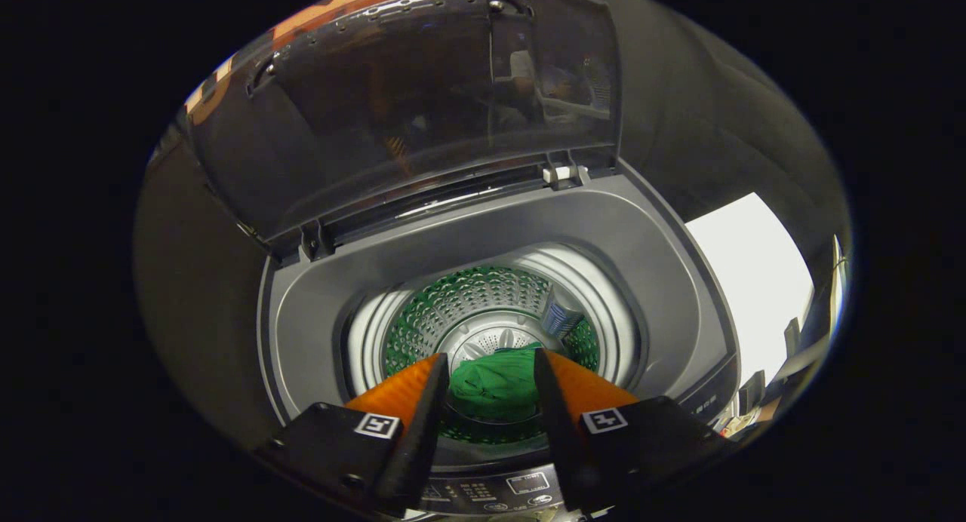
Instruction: Put the clothes into the washing machine and then close the washing machine lid.
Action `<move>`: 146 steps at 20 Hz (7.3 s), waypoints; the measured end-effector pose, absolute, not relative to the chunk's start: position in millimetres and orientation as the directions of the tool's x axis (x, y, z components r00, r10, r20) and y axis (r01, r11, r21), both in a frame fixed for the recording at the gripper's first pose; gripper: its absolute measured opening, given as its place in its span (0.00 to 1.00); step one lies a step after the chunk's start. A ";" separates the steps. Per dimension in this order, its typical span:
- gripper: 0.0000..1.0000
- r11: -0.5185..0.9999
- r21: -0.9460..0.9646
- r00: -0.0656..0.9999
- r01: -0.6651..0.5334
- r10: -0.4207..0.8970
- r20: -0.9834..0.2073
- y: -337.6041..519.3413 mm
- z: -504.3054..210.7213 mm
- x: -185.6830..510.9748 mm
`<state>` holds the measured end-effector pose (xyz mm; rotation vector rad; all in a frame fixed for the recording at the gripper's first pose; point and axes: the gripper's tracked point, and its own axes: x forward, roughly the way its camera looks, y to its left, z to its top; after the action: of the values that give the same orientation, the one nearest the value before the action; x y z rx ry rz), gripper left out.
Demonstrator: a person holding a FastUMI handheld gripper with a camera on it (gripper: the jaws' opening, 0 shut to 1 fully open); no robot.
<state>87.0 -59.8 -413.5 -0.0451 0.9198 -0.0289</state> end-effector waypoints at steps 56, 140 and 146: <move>0.98 0.968 -0.164 0.895 -0.193 0.105 -0.434 43.3 -162.6 267.7; 0.97 0.984 -0.118 0.979 -0.134 0.112 -0.172 -4.1 2.5 139.5; 0.98 0.987 -0.098 0.984 -0.127 0.113 -0.141 -9.8 11.7 131.9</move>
<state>131.9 -9.8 11.7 -0.1071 0.1354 0.1206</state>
